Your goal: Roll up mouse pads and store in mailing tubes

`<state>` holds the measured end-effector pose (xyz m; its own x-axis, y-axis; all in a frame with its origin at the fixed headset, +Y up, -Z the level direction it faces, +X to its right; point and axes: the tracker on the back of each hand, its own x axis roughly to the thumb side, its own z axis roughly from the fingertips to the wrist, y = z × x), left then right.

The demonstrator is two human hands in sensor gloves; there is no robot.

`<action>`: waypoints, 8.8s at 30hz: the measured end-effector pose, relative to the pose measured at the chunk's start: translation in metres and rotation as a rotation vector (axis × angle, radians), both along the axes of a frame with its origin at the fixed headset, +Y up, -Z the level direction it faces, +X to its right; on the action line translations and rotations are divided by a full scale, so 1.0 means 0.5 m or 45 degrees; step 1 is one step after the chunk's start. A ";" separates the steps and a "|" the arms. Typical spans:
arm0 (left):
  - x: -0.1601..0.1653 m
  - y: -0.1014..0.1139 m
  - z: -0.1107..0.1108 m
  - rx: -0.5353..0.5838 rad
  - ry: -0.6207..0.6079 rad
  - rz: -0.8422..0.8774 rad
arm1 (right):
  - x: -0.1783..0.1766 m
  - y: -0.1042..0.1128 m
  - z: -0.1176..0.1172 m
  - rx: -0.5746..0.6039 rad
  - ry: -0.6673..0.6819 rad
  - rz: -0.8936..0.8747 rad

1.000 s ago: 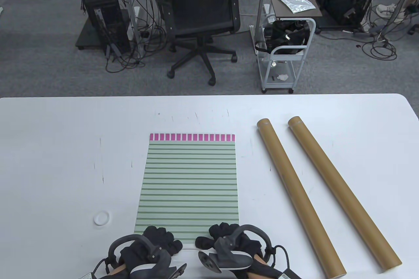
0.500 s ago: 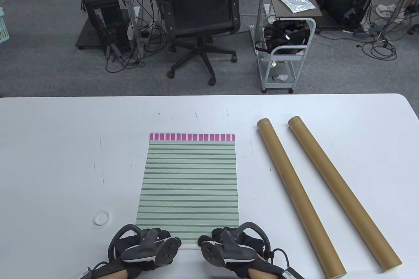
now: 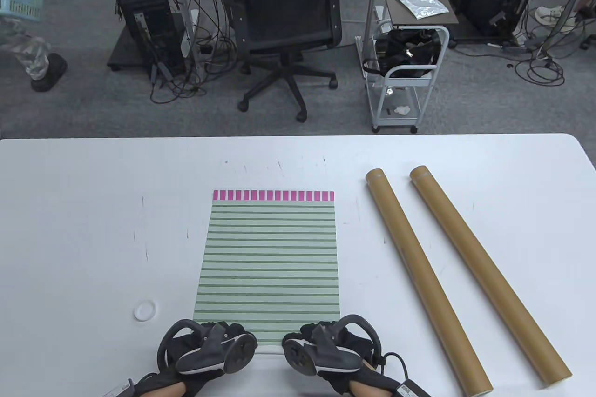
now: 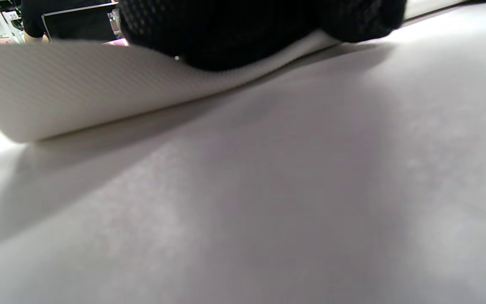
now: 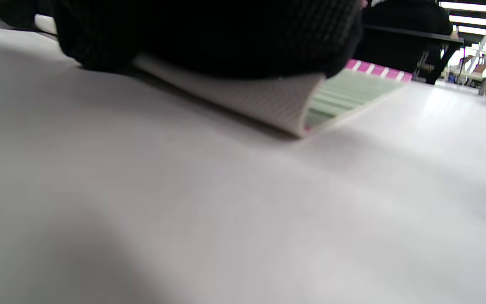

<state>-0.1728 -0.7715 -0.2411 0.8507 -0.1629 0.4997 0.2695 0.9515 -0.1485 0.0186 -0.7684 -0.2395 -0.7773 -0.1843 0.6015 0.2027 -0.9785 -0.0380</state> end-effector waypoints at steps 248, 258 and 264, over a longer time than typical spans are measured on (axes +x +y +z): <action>-0.002 0.023 -0.003 0.053 0.048 0.089 | 0.004 0.014 0.002 -0.003 0.007 0.036; -0.002 0.014 -0.001 0.112 0.061 0.028 | 0.002 0.008 -0.005 -0.068 -0.004 0.050; 0.005 0.024 0.022 0.196 -0.061 -0.044 | 0.006 0.008 -0.011 -0.066 -0.040 0.006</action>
<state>-0.1704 -0.7595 -0.2300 0.8193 -0.2692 0.5062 0.3054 0.9521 0.0119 0.0214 -0.7644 -0.2451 -0.7951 -0.1573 0.5857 0.2074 -0.9781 0.0188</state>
